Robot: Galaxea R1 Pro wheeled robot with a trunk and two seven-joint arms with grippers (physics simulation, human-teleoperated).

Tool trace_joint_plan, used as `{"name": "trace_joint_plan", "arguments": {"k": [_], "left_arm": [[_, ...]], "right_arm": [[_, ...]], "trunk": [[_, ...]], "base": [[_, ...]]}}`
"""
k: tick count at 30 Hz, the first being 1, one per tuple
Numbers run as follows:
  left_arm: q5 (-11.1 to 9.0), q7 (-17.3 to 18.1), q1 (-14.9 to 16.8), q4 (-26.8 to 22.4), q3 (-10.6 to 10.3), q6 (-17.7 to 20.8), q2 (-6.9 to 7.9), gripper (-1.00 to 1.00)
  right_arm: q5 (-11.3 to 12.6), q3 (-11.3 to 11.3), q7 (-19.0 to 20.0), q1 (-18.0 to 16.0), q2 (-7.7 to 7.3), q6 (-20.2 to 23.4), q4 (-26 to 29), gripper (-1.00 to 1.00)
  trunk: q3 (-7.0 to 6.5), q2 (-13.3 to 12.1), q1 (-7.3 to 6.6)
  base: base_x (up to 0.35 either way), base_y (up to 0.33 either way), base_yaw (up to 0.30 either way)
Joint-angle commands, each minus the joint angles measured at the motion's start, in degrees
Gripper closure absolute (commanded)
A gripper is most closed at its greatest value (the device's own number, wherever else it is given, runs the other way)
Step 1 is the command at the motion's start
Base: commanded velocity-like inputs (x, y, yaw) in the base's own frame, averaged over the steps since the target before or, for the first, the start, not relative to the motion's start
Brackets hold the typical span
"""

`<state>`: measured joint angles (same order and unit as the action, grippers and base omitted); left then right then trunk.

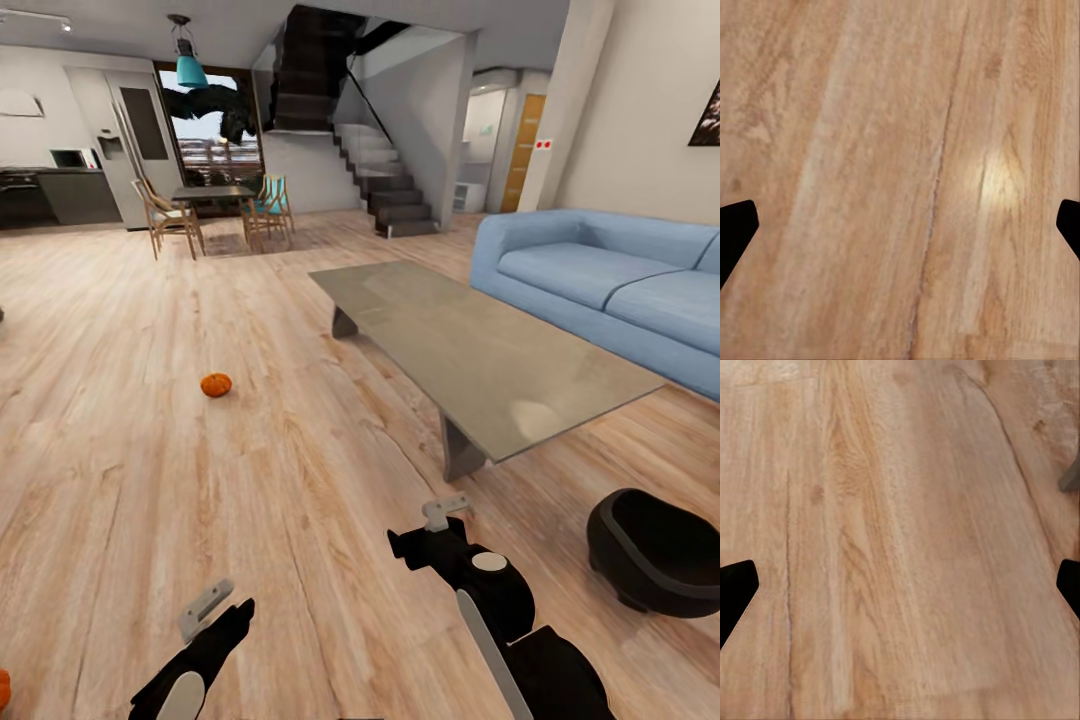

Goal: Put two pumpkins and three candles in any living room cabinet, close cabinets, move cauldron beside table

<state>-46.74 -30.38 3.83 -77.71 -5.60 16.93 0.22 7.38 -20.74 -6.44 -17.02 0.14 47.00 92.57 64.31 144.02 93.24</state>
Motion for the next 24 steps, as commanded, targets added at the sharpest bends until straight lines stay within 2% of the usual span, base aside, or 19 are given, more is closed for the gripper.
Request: {"name": "trace_joint_plan", "arguments": {"k": [1, 10, 17, 24], "left_arm": [[-0.3, -0.4, 0.0, -0.1, -0.1, 0.1, 0.03, -1.0], [-0.3, -0.4, 0.0, -0.1, 0.1, 0.1, 0.12, -1.0], [-0.2, -0.4, 0.0, -0.1, 0.1, 0.1, 0.13, -1.0], [-0.1, -0.5, 0.0, -0.1, 0.1, 0.1, 0.21, -1.0]], "right_arm": [[0.6, -0.1, -0.6, 0.0, -0.03, 0.2, 0.1, -1.0], [0.6, 0.0, -0.6, 0.0, 0.04, 0.3, 0.1, -1.0], [0.6, 0.1, -0.6, 0.0, -0.13, 0.4, 0.1, -1.0], [0.6, 0.2, -0.6, 0.0, -0.14, 0.4, 0.1, -1.0]], "trunk": [[-0.02, 0.0, -0.01], [-0.63, 0.0, -0.01], [-1.2, 0.0, -0.01], [-1.8, 0.0, -0.01]], "base": [[0.0, 0.0, 0.244], [0.0, 0.0, 0.233], [0.001, 0.001, 0.142], [0.165, 0.121, 0.106]]}}
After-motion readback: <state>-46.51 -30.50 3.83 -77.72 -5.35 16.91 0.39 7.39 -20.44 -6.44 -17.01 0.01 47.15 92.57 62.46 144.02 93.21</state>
